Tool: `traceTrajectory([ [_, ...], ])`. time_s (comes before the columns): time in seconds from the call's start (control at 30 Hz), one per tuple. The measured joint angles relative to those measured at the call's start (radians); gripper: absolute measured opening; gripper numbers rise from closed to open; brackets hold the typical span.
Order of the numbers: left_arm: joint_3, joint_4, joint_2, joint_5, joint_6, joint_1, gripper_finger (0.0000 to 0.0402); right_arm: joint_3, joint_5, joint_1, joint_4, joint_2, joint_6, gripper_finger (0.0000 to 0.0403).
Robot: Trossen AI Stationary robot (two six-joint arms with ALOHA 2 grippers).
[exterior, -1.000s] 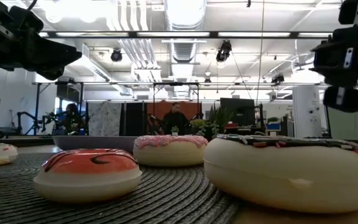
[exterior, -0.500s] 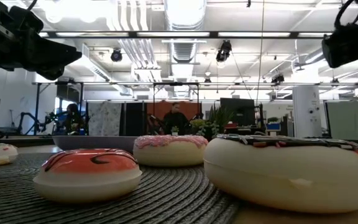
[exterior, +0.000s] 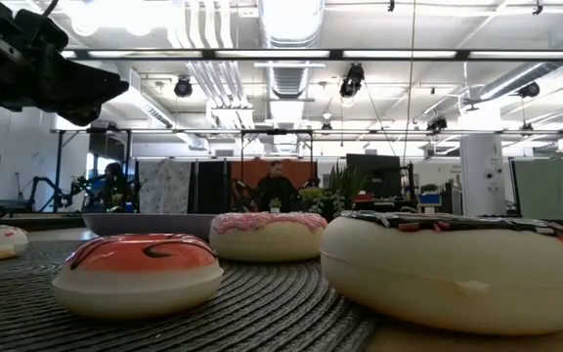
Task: Pick & Place donuts
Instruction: Put the small yellow donut on the white plate
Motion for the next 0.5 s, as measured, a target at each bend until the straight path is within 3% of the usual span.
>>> traceTrajectory([
  [0.17,0.0,0.0,0.0,0.0,0.0,0.0,0.0071,-0.014,0.06,0.045,0.002,0.021,0.113,0.0211],
  [0.5,0.0,0.001,0.0,0.0,0.0,0.0,0.0071,-0.025,0.042,0.046,0.02,0.107,0.008,0.021],
])
